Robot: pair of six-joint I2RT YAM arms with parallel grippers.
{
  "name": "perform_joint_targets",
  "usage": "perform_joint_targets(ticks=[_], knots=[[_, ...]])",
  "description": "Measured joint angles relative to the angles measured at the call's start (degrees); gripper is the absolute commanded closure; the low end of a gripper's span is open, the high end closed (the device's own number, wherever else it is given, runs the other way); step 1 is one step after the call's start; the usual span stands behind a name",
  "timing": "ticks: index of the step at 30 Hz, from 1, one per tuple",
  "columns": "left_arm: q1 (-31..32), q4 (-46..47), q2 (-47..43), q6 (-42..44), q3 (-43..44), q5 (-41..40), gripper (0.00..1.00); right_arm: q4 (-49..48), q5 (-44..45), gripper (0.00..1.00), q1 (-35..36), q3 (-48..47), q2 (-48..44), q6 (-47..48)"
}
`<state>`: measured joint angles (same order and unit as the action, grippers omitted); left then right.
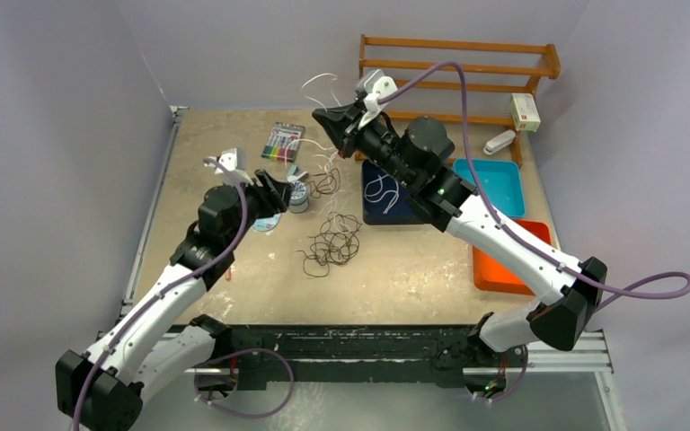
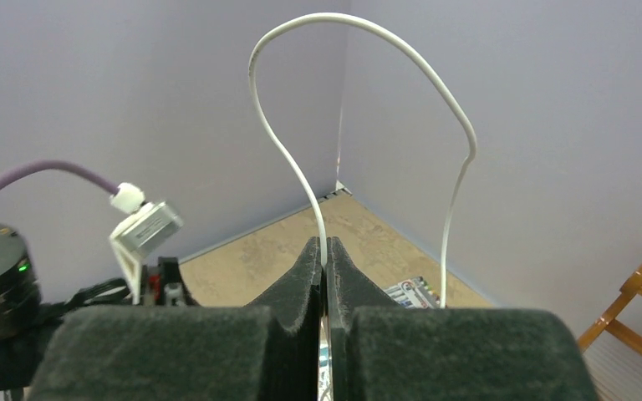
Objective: Untangle the cables
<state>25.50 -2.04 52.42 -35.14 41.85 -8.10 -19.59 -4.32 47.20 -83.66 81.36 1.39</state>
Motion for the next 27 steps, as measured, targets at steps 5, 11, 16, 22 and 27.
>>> perform_joint_targets(ticks=[5, 11, 16, 22, 27], knots=[[0.00, 4.98, -5.99, -0.26, -5.44, 4.42, 0.42, 0.00, 1.09, 1.00, 0.00, 0.00, 0.00, -1.09], [0.00, 11.23, -8.85, -0.92, -7.54, 10.12, 0.41, 0.02, 1.66, 1.00, 0.00, 0.00, 0.00, -1.92], [0.00, 16.28, -5.68, -1.33, -7.78, 15.08, 0.41, 0.00, 0.74, 1.00, 0.00, 0.00, 0.00, -2.49], [0.00, 22.21, 2.69, -1.92, -7.78, 18.34, 0.41, 0.02, -1.22, 1.00, 0.00, 0.00, 0.02, -2.86], [0.00, 28.22, 8.57, -3.56, -7.78, 20.61, 0.41, 0.00, -2.47, 1.00, 0.00, 0.00, 0.02, -3.43]])
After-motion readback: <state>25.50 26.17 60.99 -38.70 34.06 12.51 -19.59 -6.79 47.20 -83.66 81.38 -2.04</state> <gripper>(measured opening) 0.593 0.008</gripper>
